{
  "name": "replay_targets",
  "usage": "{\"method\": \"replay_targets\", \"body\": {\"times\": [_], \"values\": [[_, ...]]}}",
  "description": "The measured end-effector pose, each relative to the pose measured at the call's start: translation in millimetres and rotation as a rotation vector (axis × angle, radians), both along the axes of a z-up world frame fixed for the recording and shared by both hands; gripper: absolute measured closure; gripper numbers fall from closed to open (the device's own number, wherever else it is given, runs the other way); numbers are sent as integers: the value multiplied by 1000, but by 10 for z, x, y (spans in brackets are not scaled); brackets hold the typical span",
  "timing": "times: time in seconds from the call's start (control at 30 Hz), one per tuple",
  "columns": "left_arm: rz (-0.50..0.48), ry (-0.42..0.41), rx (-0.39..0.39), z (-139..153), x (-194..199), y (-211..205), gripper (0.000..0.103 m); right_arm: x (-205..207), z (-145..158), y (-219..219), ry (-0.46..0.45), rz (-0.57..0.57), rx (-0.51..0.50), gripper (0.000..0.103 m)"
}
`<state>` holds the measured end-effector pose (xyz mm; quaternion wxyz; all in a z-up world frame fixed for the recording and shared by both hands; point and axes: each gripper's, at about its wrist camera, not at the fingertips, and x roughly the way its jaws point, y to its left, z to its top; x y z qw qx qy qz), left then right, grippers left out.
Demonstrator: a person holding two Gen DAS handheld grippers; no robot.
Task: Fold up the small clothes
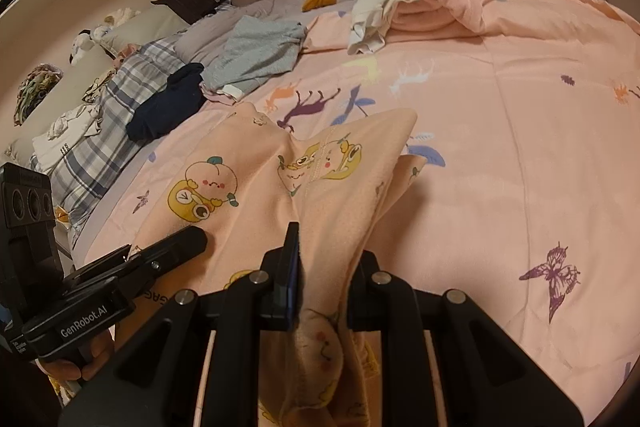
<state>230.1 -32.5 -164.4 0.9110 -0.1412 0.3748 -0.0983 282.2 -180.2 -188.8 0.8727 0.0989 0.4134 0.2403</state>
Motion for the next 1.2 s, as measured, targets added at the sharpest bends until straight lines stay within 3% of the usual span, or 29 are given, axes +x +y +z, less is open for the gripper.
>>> {"method": "replay_targets", "body": {"times": [0.4,0.57,0.7,0.8,0.9,1.0,1.1,1.2], "values": [[22,122,29,-329,130,9,77,67,-267,40,75,5,-51,83],[30,152,0,-410,123,78,76,107,-387,-2,98,9,-40,79],[66,177,57,-451,116,77,60,162,-508,-94,161,-19,-6,66],[109,133,62,-286,13,143,60,148,-405,-197,171,-43,16,65],[158,9,89,24,-200,247,60,70,-183,-314,117,-80,12,65],[162,-76,110,256,-371,255,60,-20,70,-447,58,-87,74,66],[67,-90,57,274,-394,150,60,-125,260,-445,18,-33,152,75],[6,-23,24,95,-252,40,60,-174,283,-281,15,38,205,86]]}}
